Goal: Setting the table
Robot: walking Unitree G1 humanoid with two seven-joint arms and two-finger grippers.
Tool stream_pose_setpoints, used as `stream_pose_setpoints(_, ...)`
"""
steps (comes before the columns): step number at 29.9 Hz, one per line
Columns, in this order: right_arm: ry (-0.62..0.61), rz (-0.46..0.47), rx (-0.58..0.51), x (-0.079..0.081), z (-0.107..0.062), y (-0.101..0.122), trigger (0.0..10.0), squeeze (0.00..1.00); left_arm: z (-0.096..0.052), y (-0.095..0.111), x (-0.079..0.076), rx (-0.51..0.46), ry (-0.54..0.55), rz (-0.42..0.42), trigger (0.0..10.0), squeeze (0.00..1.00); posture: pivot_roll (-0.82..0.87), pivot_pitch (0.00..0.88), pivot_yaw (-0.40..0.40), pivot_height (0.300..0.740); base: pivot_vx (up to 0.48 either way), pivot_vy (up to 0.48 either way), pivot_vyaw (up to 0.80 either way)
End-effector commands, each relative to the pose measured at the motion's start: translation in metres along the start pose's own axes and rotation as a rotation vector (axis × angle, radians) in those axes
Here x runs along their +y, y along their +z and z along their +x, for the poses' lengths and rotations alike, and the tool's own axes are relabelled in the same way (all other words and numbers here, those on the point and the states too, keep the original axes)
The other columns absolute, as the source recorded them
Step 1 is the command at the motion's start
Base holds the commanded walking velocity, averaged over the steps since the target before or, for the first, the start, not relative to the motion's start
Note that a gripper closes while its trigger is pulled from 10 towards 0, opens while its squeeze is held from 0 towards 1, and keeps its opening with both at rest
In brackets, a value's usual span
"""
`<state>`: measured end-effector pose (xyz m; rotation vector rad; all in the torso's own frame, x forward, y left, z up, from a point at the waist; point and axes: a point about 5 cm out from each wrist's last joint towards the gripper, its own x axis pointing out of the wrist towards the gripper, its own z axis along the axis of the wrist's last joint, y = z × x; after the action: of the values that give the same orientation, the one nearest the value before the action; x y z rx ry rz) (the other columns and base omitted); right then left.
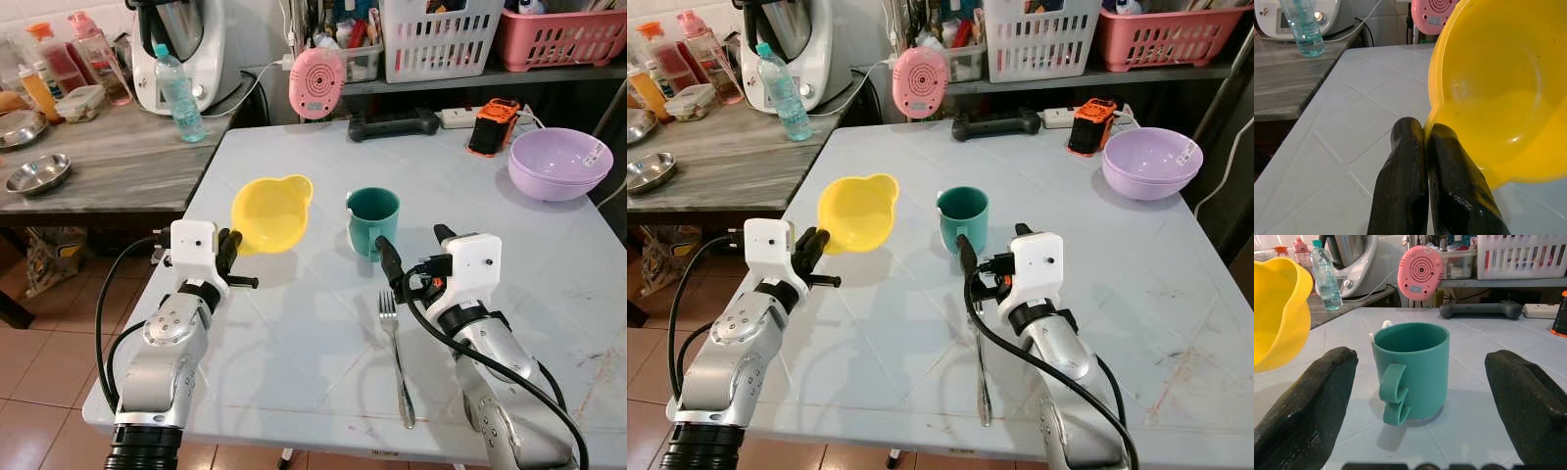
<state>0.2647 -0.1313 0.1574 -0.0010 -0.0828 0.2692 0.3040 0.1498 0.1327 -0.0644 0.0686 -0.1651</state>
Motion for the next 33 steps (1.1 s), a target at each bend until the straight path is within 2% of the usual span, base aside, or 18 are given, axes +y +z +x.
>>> stream_pose_setpoints(1,0.011,0.008,-0.010,0.0029,0.0025,0.0022,10.0,0.00,0.0016,0.0004,0.0019,0.011,0.002,0.004,10.0,0.00,-0.03,0.004,0.133,0.740,0.000,0.000,0.00)
stream_pose_setpoints(5,0.004,0.010,-0.008,0.0011,0.0025,0.0016,10.0,0.00,0.0021,0.0001,0.0013,0.015,0.000,0.005,10.0,0.00,-0.03,0.005,0.135,0.740,0.000,0.000,0.00)
stream_pose_setpoints(29,-0.006,0.009,-0.011,-0.0021,0.0055,0.0018,10.0,0.00,0.0030,-0.0006,0.0005,0.026,-0.013,0.012,10.0,0.00,-0.03,0.000,0.133,0.740,-0.255,0.000,0.00)
stream_pose_setpoints(33,-0.021,0.004,-0.018,-0.0041,0.0059,0.0028,10.0,0.00,0.0041,-0.0001,0.0001,0.020,-0.022,0.014,10.0,0.00,-0.03,0.000,0.136,0.740,0.000,0.000,0.00)
